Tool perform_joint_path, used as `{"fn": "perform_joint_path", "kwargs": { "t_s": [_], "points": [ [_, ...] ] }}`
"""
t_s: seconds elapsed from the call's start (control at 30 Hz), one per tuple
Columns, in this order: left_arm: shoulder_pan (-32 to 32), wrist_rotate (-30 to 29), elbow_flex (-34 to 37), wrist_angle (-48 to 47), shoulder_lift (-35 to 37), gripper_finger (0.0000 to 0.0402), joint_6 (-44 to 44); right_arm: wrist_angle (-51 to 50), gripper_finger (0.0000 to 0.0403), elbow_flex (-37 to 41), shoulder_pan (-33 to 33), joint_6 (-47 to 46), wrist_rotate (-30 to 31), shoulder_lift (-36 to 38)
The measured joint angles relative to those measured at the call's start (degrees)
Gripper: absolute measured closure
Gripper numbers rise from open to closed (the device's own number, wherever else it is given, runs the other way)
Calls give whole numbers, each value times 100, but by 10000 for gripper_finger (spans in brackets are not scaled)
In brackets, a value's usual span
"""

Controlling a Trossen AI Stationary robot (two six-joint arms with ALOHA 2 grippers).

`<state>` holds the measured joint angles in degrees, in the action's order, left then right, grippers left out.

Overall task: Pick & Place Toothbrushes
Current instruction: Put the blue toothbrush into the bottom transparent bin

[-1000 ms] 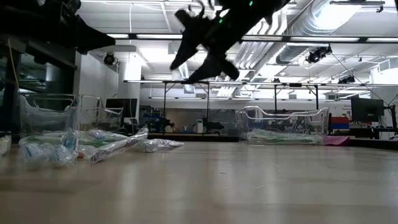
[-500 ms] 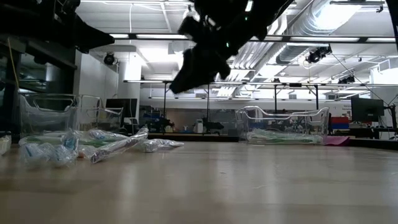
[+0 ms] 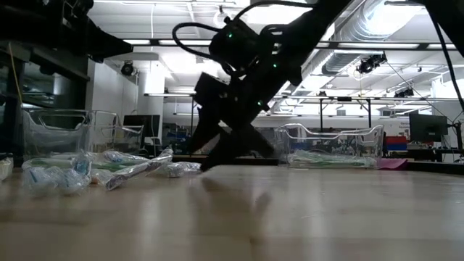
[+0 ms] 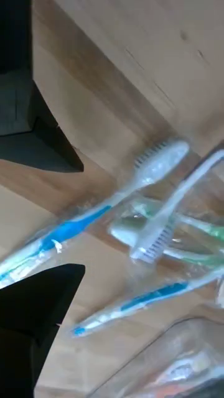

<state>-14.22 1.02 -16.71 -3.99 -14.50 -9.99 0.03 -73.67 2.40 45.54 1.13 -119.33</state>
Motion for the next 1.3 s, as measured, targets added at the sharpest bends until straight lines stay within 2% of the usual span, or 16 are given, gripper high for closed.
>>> {"fn": "perform_joint_path", "kwargs": {
  "t_s": [0.23,0.6,0.8,1.3],
  "points": [
    [0,-13,0,-1,0,343,-10,-43,156,-318,32,89,44,-23],
    [0,-18,0,0,0,343,-14,-2264,156,-1741,85,51,132,-35],
    [0,-20,0,-1,0,343,-23,-3012,156,-1952,180,451,202,-123],
    [-2,-31,-9,-98,1,343,-45,-2387,156,-1965,176,688,-73,-822]
  ]
}}
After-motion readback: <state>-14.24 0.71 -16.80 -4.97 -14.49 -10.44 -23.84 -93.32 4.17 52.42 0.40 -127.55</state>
